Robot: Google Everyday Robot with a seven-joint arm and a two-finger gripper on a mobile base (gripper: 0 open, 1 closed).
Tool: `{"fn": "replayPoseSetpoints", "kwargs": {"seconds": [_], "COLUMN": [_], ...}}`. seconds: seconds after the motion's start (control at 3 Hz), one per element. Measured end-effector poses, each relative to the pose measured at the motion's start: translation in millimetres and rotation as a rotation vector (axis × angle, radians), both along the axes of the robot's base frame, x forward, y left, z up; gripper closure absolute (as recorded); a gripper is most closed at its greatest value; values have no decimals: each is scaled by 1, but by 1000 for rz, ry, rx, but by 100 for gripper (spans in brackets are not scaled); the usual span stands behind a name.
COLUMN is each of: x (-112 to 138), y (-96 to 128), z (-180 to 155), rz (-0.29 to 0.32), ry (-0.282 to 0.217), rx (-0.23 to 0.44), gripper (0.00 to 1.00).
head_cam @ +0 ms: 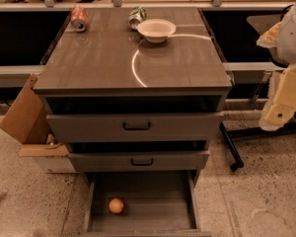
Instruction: Pick orange from bottom drawer and place on counter
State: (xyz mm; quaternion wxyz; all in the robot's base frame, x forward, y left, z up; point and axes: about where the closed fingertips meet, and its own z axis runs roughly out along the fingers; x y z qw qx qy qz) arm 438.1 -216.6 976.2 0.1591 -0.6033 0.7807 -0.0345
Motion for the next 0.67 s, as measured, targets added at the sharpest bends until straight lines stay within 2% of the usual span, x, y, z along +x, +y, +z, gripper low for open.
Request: {"fn": "replayPoseSetpoints", "kwargs": {"seconds": [0.33,0.67], "x": [0,-3], "y": [1,12], "z": [0,-13], "rz": [2,42], "ry": [-4,13], "rx": [1,30], "gripper": [0,0]}}
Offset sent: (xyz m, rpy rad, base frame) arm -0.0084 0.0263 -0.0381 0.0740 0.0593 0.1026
